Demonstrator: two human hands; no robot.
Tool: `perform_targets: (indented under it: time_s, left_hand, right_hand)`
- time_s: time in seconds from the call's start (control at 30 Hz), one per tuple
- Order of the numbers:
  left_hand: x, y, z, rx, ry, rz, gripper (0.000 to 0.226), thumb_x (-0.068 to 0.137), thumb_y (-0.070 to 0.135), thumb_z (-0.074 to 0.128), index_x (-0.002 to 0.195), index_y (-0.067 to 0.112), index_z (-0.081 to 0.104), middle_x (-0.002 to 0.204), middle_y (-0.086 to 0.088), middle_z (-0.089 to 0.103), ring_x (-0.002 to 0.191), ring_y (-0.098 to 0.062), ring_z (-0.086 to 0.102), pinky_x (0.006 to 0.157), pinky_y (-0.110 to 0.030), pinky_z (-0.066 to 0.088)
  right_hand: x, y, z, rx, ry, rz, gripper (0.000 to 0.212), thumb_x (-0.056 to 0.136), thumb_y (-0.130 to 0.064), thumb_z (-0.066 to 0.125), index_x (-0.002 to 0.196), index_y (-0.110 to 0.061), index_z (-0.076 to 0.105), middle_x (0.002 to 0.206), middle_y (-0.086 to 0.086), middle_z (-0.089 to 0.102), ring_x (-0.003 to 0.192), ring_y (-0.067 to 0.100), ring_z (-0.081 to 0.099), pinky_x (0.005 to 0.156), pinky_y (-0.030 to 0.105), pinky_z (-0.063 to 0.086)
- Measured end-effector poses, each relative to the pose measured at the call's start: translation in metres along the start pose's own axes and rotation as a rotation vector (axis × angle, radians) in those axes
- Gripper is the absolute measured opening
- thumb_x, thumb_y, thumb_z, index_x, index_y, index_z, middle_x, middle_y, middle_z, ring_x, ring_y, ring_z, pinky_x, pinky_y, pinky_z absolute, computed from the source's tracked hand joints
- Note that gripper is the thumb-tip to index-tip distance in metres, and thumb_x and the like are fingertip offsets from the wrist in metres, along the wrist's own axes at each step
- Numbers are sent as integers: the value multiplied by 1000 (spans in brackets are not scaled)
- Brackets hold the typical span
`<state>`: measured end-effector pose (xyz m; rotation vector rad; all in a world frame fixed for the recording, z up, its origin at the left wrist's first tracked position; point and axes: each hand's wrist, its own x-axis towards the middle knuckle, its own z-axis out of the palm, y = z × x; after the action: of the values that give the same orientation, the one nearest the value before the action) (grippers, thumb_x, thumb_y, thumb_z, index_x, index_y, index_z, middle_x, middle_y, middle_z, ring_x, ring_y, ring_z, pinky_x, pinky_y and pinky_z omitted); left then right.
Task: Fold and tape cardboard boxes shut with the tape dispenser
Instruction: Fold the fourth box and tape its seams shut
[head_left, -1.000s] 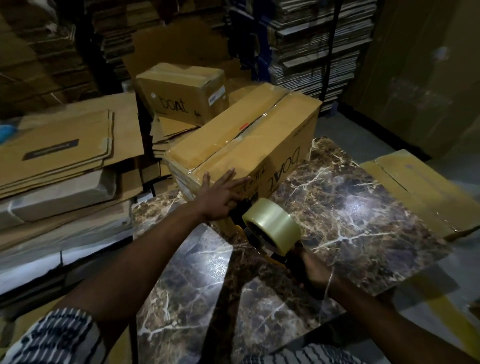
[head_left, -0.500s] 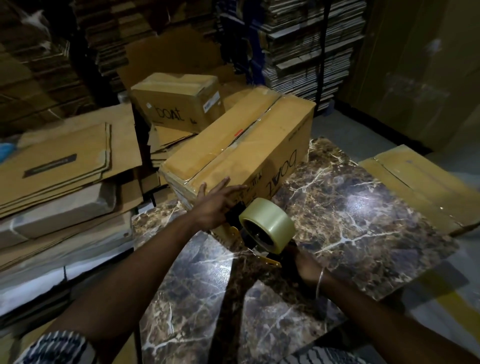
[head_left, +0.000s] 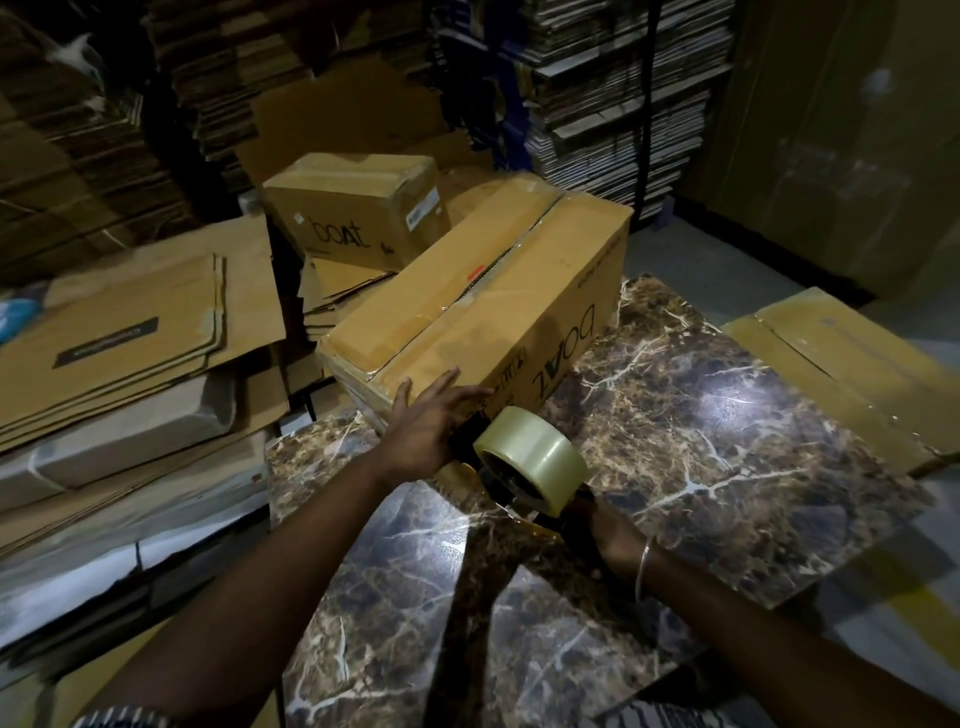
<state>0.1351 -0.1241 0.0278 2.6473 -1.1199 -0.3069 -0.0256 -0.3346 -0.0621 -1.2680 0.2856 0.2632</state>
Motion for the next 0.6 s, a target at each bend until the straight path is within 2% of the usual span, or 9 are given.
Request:
perform_targets:
  time_s: [0.1, 0.17, 0.23, 0.27, 0.33, 0.4, 0.47, 0.53, 0.6]
  left_hand:
    - [2, -5, -3, -10, -23, -6, 5, 86, 29, 73, 85, 34, 75, 158, 20, 31, 153, -9, -2, 115, -61, -9]
    - [3, -7, -3, -17, -20, -20, 5, 86, 30, 74, 89, 32, 76, 157, 19, 32, 153, -9, -1, 115, -60, -8]
    - [4, -5, -1, -31, 9, -29, 11, 86, 30, 74, 96, 33, 76, 156, 19, 35, 153, -10, 2, 116, -60, -6]
    - [5, -4, 1, -25, 25, -35, 18, 87, 29, 73, 104, 34, 75, 156, 19, 35, 153, -9, 3, 116, -60, -4]
    - [5, -3, 5, 1, 56, -45, 38, 90, 27, 69, 127, 36, 66, 156, 20, 36, 152, -8, 4, 116, -58, -3]
    - [6, -3, 6, 17, 55, -39, 47, 92, 25, 66, 137, 36, 58, 157, 20, 34, 153, -8, 3, 116, -57, -3]
    - [6, -4, 5, 49, 24, -28, 45, 93, 25, 65, 137, 33, 59, 158, 17, 32, 153, -11, 1, 116, -59, -2]
    - [6, -4, 7, 96, 24, -6, 39, 94, 21, 62, 132, 28, 64, 159, 14, 32, 154, -14, 2, 115, -63, 0]
    - [4, -8, 13, 114, 85, 27, 39, 91, 10, 60, 127, 25, 69, 158, 10, 37, 153, -16, 7, 113, -70, 0]
  right_hand:
    - [-5, -18, 11, -40, 4, 40, 35, 106, -1, 34, 85, -22, 52, 52, -26, 62, 61, -5, 59, 56, 6, 41]
    - [0, -16, 7, -84, 35, 43, 35, 105, 0, 35, 82, -21, 50, 48, -23, 60, 56, -5, 57, 54, 6, 40]
    - [3, -9, 2, -118, 87, 52, 22, 102, -9, 44, 84, -19, 53, 44, -11, 55, 45, 3, 52, 51, 23, 42]
    - [3, -9, 0, -106, 96, 66, 15, 101, -19, 48, 89, -21, 56, 46, -9, 52, 43, 10, 47, 50, 28, 35]
    - [6, -4, -5, -85, 104, 68, 18, 105, -27, 46, 96, -26, 61, 51, -4, 52, 47, 15, 43, 51, 29, 30]
    - [9, -3, -8, -76, 97, 65, 24, 105, -31, 47, 94, -28, 68, 63, 11, 51, 54, 22, 44, 53, 31, 30]
    - [13, -3, -11, -89, 109, 52, 23, 101, -35, 52, 91, -30, 72, 73, 16, 55, 65, 25, 47, 58, 36, 34]
    - [15, 0, -11, -79, 73, 26, 19, 91, -42, 61, 98, -31, 75, 88, 5, 73, 86, 29, 65, 74, 37, 47]
    - [22, 11, -18, -87, 19, 34, 34, 77, -55, 72, 108, -40, 75, 111, 1, 75, 111, 30, 67, 90, 39, 52]
